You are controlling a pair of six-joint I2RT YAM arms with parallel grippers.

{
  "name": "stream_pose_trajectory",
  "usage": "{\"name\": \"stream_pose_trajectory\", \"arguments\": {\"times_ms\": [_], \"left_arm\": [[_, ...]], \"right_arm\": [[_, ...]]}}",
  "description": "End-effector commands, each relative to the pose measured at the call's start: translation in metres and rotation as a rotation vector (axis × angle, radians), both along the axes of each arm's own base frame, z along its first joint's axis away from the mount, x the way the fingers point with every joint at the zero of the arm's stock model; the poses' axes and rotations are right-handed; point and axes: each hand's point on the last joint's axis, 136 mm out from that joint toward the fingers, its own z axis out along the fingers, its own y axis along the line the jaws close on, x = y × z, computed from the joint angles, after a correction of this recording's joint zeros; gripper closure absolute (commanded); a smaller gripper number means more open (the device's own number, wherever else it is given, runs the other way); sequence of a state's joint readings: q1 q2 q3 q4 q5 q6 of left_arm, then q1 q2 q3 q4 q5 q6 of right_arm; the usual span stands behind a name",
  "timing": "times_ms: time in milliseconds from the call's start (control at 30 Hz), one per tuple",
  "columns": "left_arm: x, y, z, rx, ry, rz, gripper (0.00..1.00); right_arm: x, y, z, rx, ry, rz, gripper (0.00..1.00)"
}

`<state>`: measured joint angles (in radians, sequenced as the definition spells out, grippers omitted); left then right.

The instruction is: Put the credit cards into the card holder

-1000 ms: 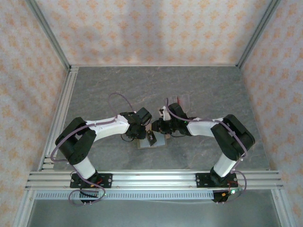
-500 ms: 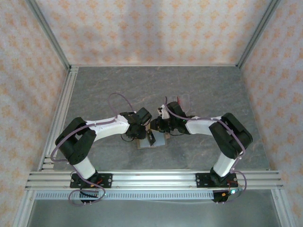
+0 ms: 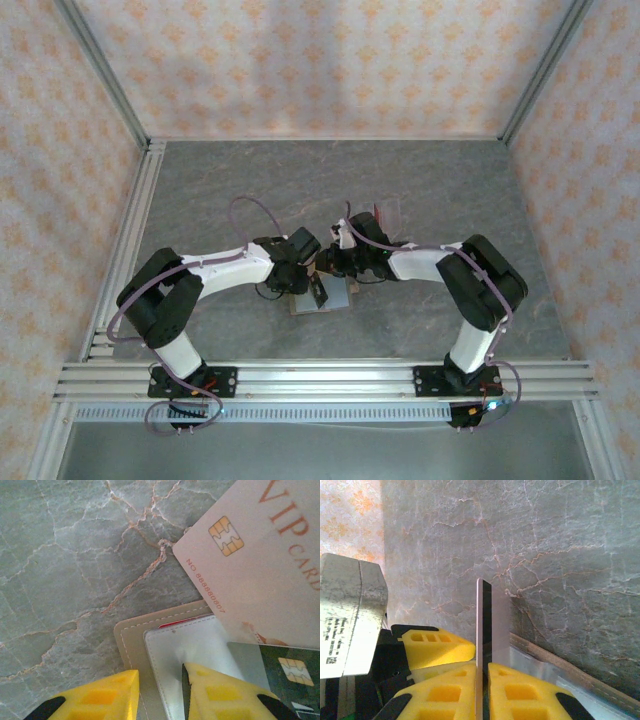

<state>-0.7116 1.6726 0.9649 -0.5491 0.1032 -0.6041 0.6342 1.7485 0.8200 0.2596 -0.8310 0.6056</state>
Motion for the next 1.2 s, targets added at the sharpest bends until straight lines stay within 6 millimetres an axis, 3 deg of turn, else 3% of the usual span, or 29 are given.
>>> {"name": "stream_pose_trajectory", "arguments": {"times_ms": [0, 467, 733, 867, 1167], "left_arm": [[-0.006, 0.016, -0.007, 0.069, 0.011, 0.011, 0.71], [-0.007, 0.017, -0.006, 0.069, 0.006, 0.012, 0.71], [-0.007, 0.017, -0.006, 0.065, 0.006, 0.013, 0.71], [-0.006, 0.016, -0.005, 0.063, 0.002, 0.013, 0.71], [-0.005, 0.015, -0.006, 0.061, 0.007, 0.014, 0.71]], "right_arm": [[0.01, 0.003, 0.006, 0.009, -0.02, -0.003, 0.89], [0.025, -0.005, 0.001, -0.046, -0.034, -0.039, 0.99], [0.027, -0.011, 0.001, -0.087, -0.044, -0.049, 1.0], [0.029, -0.019, 0.001, -0.128, -0.065, -0.069, 1.0], [0.051, -0.05, 0.025, -0.305, -0.203, -0.176, 1.0]]}}
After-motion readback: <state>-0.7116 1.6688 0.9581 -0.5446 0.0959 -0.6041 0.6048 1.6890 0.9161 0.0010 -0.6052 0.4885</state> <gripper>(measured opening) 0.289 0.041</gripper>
